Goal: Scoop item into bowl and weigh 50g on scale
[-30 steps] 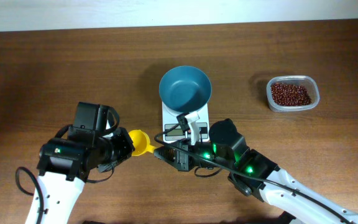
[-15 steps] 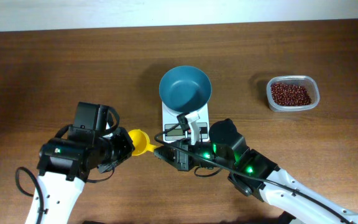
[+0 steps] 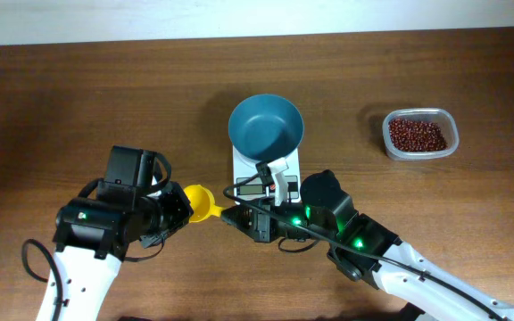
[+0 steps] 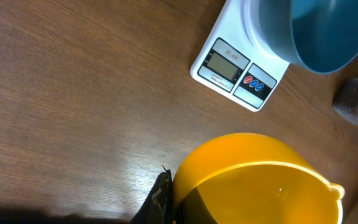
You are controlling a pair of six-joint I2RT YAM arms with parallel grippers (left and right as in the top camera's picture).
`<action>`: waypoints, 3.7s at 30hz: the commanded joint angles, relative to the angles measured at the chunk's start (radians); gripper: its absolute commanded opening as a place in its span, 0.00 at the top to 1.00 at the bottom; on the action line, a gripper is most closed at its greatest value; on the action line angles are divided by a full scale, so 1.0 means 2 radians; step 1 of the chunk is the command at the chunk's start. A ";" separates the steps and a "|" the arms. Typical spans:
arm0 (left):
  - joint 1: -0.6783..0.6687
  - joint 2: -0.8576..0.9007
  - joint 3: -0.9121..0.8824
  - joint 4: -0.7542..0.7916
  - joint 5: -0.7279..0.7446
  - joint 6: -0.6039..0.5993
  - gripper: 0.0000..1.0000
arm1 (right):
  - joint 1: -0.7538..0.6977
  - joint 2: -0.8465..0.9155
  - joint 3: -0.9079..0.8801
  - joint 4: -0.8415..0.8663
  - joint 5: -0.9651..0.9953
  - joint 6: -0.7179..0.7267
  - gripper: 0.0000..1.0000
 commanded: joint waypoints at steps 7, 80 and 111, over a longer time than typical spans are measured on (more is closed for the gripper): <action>-0.002 0.001 0.004 0.001 -0.007 -0.005 1.00 | 0.003 0.004 0.009 0.004 0.014 0.006 0.96; -0.001 -0.201 0.048 -0.129 -0.090 -0.012 0.00 | -0.199 -0.395 0.106 -0.511 0.122 -0.306 0.96; -0.203 0.088 0.041 0.103 -0.141 0.020 1.00 | -0.199 -0.275 0.251 -0.708 0.408 -0.269 0.96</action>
